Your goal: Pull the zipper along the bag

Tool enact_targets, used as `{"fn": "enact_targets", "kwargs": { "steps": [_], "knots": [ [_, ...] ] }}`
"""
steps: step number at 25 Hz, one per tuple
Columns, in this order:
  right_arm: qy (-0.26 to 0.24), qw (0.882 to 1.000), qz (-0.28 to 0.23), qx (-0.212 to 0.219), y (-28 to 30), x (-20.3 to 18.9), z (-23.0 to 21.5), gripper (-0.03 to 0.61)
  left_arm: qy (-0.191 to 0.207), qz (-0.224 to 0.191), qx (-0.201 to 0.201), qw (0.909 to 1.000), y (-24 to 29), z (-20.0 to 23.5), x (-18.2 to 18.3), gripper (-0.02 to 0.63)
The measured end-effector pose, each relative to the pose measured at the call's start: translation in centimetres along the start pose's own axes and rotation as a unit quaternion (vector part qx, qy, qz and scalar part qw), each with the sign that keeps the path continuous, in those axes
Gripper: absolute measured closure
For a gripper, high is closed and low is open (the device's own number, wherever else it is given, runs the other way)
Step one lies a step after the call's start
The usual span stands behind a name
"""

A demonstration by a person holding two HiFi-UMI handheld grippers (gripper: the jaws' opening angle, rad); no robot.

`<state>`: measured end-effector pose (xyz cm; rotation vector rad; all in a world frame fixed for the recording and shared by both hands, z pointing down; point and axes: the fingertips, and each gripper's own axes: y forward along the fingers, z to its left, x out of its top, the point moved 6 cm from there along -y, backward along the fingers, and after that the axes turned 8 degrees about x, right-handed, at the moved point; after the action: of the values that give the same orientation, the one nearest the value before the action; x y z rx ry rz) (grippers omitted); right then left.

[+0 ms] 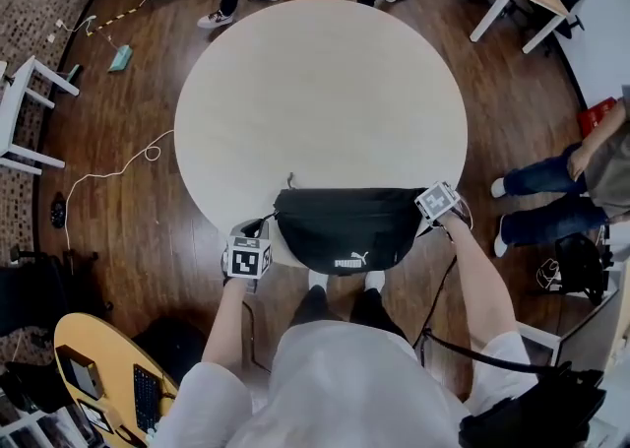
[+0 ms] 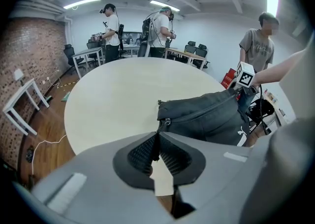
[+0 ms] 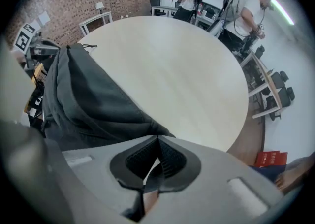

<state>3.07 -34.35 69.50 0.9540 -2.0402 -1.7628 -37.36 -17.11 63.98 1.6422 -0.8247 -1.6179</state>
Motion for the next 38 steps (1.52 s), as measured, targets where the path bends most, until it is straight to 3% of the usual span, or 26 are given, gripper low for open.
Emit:
{"fn": "enact_targets", "kwargs": {
  "steps": [2,7,11,17,22,28,32,36,38],
  "knots": [
    [0.01,1.0,-0.024,0.0,-0.5,0.3,0.2,0.586,0.002,-0.012,-0.008,0.9999,-0.8,-0.4,0.3,0.578],
    [0.021,0.99,-0.081,-0.115,-4.7,0.8,-2.0,0.586,-0.013,-0.049,-0.029,0.9983,-3.3,-0.7,1.1,0.558],
    [0.023,0.978,-0.172,-0.115,-8.2,1.8,0.5,0.586,-0.014,-0.085,-0.031,0.9958,-5.5,-1.1,2.2,0.597],
    [0.01,0.948,-0.303,-0.096,-14.1,2.6,7.4,0.586,-0.004,-0.157,-0.074,0.9848,-8.6,-4.1,5.5,0.597],
    [-0.021,0.915,-0.394,-0.09,-18.9,1.7,14.0,0.586,0.007,-0.229,-0.112,0.967,-12.4,-7.7,8.2,0.597],
    [-0.02,0.853,-0.518,-0.056,-25.0,-2.9,21.0,0.586,0.016,-0.344,-0.123,0.9307,-20.6,-14.0,9.6,0.597],
    [-0.035,0.828,-0.553,-0.084,-27.5,-9.3,25.1,0.586,0.017,-0.397,-0.081,0.914,-26.6,-18.6,6.2,0.597],
    [-0.052,0.803,-0.583,-0.111,-29.7,-16.7,29.3,0.588,-0.012,-0.444,-0.03,0.8954,-32.2,-23.4,0.5,0.598],
    [-0.045,0.796,-0.593,-0.113,-30.6,-20.5,30.8,0.588,-0.03,-0.452,-0.01,0.8915,-34.4,-26.1,-2.5,0.598]
  ]
}}
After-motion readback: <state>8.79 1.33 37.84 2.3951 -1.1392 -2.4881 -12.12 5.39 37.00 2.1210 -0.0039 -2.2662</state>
